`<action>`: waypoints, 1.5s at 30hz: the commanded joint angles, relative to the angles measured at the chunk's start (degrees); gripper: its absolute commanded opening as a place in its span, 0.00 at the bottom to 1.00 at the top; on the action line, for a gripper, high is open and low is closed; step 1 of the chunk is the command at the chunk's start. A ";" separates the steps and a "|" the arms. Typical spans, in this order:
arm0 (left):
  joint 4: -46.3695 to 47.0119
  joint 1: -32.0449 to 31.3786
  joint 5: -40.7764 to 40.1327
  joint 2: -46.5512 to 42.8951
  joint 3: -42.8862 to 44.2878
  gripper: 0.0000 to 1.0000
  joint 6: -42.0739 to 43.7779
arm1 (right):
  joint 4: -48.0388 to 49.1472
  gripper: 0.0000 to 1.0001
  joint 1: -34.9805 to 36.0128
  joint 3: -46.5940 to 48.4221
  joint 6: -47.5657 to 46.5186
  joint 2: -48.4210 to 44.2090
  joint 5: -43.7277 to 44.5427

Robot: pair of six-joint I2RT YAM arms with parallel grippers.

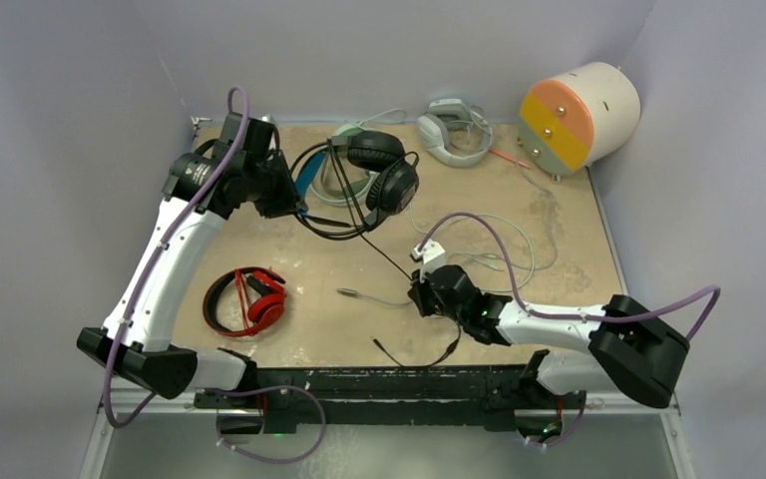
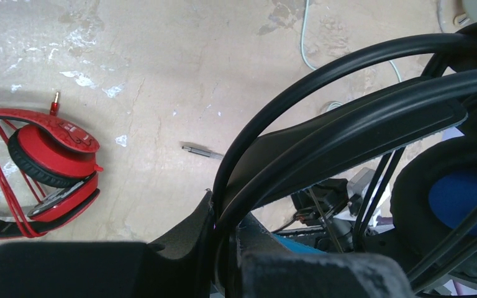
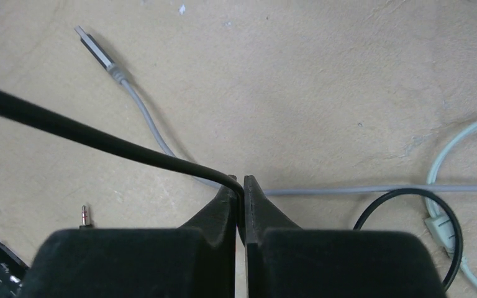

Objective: Wrap the headphones
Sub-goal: Wrap the headphones cable around the headphones.

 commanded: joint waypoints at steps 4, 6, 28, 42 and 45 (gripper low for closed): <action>0.38 0.51 -1.87 -1.53 4.02 0.00 -0.09 | 3.98 0.00 -1.41 -5.33 5.20 -7.47 -0.70; 1.84 0.55 -0.73 -2.08 3.27 0.00 -0.74 | 2.41 0.00 -1.67 -6.32 6.31 -9.63 -1.61; 16.26 0.01 38.40 -11.54 -17.30 0.00 21.07 | 5.11 0.00 -27.17 7.69 11.65 -1.95 -55.93; 28.36 -15.80 7.95 -20.97 -31.02 0.00 36.40 | -8.49 0.00 -34.87 19.08 13.51 0.53 -67.26; 29.69 -17.87 4.77 -21.43 -32.32 0.00 41.54 | -15.42 0.00 -35.29 22.67 10.77 -0.25 -65.83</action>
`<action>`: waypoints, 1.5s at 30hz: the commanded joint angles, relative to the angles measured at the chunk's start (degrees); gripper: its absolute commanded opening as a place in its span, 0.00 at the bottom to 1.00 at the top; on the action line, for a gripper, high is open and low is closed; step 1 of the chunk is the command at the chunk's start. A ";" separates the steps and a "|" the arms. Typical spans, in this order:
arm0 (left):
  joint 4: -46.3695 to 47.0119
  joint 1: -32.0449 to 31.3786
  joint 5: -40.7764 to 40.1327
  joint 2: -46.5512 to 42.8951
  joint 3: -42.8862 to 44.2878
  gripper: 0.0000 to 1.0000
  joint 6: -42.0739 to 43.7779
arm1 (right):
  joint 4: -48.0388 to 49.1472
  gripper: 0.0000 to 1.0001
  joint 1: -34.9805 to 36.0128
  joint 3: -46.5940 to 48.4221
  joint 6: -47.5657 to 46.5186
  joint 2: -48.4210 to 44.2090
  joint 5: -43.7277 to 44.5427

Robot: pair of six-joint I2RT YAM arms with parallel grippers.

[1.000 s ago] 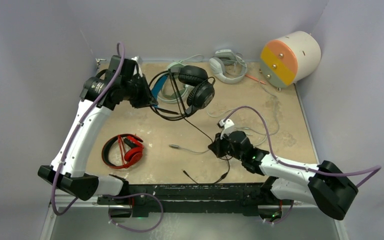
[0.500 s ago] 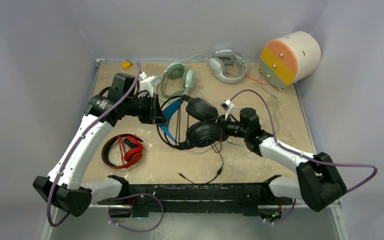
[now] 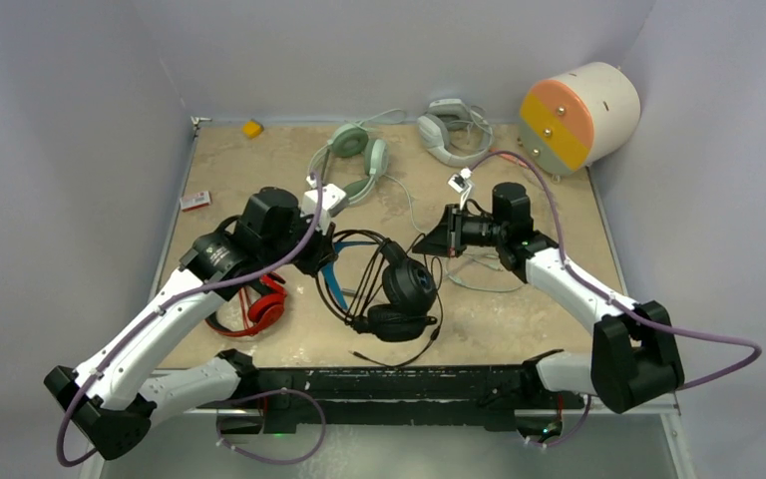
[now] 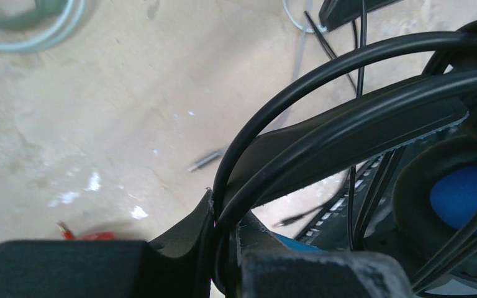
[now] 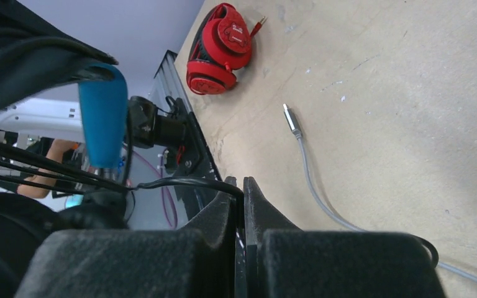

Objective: Wrap the headphones
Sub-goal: Wrap the headphones cable around the headphones.

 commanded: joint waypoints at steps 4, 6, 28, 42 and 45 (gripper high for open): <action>3.82 -5.22 -7.77 -0.32 -0.11 0.00 18.27 | -18.08 0.00 -0.94 9.53 -6.01 -3.11 -0.51; 2.00 -6.98 -9.19 0.19 0.80 0.00 22.61 | -19.75 0.00 -0.94 10.39 -6.21 -4.54 -1.01; 1.61 -12.62 -30.98 13.29 9.45 0.00 21.28 | -8.44 0.04 -0.69 10.54 14.56 -12.93 -11.86; 3.83 -12.75 -39.07 16.74 12.35 0.00 10.29 | -1.81 0.11 9.70 9.20 23.55 -12.04 -4.48; 4.43 -12.84 -43.31 16.60 12.03 0.00 8.99 | -2.37 0.19 10.17 9.65 23.69 -11.82 -2.85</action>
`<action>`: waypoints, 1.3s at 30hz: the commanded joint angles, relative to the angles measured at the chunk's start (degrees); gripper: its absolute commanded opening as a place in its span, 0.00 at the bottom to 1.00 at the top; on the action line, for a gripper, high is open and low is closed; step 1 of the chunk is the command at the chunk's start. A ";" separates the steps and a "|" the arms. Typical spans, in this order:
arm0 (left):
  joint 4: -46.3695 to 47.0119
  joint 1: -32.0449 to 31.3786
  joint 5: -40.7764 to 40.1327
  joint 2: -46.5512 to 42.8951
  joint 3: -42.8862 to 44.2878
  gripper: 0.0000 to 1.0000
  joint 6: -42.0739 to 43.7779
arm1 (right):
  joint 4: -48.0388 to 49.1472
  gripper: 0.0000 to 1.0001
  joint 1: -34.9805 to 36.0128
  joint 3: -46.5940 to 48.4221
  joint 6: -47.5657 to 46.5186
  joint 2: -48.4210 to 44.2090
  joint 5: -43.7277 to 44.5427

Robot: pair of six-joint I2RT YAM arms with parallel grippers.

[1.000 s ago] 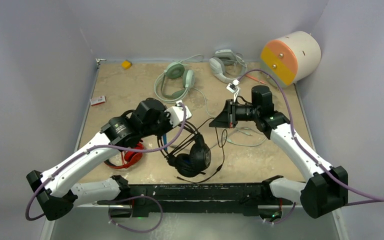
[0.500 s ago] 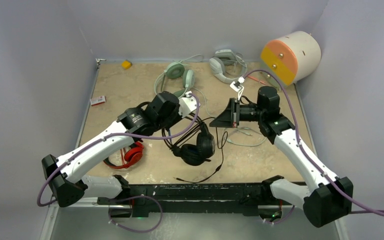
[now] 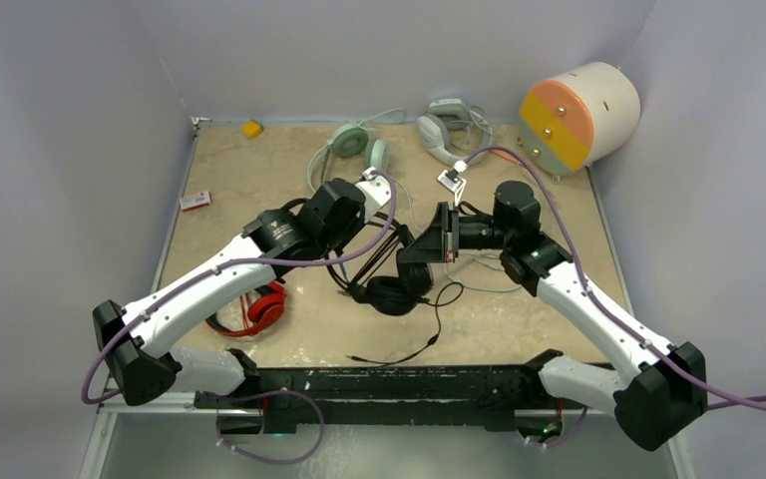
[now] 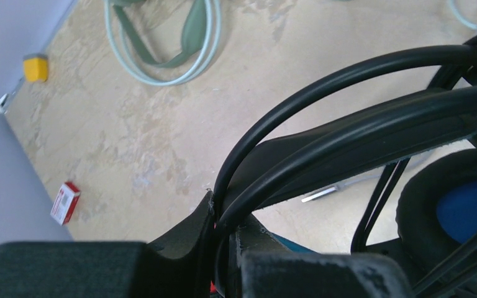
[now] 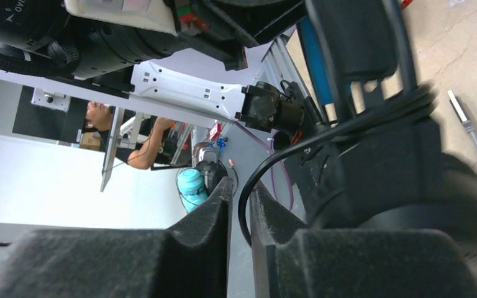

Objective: Wrap the headphones
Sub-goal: Wrap the headphones cable around the headphones.

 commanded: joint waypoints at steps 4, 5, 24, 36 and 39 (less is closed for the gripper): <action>3.86 0.28 -13.23 -0.08 1.80 0.00 -7.75 | -0.23 0.20 1.51 3.21 0.15 -0.49 2.59; 4.11 0.29 -14.07 -0.04 1.91 0.00 -8.68 | -1.41 0.20 1.67 3.47 -0.89 -0.45 3.37; -1.19 6.38 -15.47 6.30 12.18 0.00 -40.24 | -8.72 0.08 12.66 2.22 -10.68 2.05 21.80; 4.09 22.49 5.84 6.29 15.74 0.00 -44.65 | -4.24 0.08 14.93 -3.52 -10.92 4.21 23.64; 5.06 25.06 8.37 6.47 17.07 0.00 -45.89 | -3.73 0.08 15.85 -4.39 -10.90 4.81 24.39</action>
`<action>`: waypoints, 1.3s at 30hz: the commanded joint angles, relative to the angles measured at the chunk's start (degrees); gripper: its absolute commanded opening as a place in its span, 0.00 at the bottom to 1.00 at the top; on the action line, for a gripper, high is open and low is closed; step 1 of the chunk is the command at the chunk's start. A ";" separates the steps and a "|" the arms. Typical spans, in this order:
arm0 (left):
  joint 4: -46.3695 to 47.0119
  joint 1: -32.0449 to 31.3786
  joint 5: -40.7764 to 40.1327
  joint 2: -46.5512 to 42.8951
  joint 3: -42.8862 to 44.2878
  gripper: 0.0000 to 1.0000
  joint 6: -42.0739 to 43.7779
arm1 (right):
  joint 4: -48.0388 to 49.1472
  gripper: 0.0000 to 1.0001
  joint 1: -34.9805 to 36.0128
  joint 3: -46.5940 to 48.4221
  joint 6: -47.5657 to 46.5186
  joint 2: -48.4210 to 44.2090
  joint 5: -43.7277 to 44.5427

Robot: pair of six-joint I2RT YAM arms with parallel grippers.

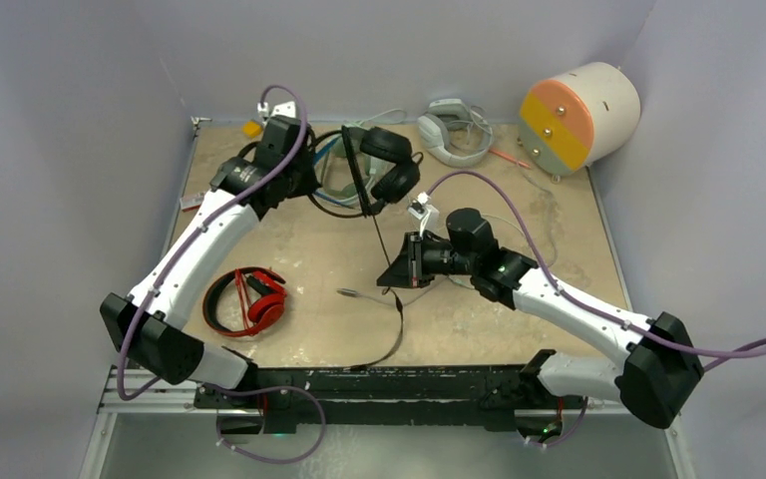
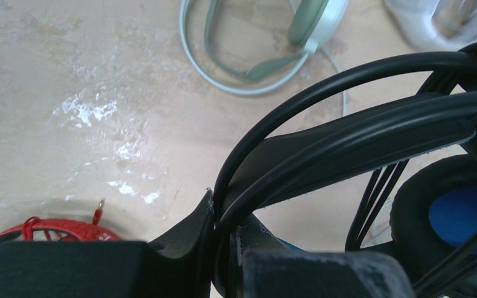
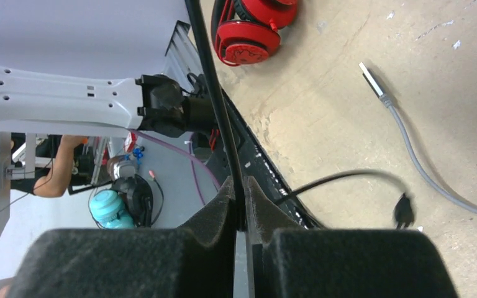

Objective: Wrap the headphones
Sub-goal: Wrap the headphones cable around the headphones.

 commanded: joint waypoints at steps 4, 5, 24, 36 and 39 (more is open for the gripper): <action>9.00 5.33 8.17 -0.15 7.82 0.00 -7.44 | 1.13 0.07 2.01 -1.80 -1.68 0.93 1.52; 8.98 5.55 8.91 0.01 8.28 0.00 -7.59 | 1.08 0.06 2.06 -1.98 -2.03 0.80 2.13; 8.90 12.45 37.39 -3.89 7.69 0.00 -14.78 | 22.26 0.09 1.98 -18.51 -9.64 -1.05 19.12; 7.44 12.45 39.62 -6.25 5.90 0.00 -13.24 | 28.49 0.23 3.12 -16.86 -15.57 14.47 27.14; 7.23 12.45 39.44 -6.17 6.07 0.00 -13.16 | 30.17 0.29 3.90 -17.06 -15.66 17.29 27.05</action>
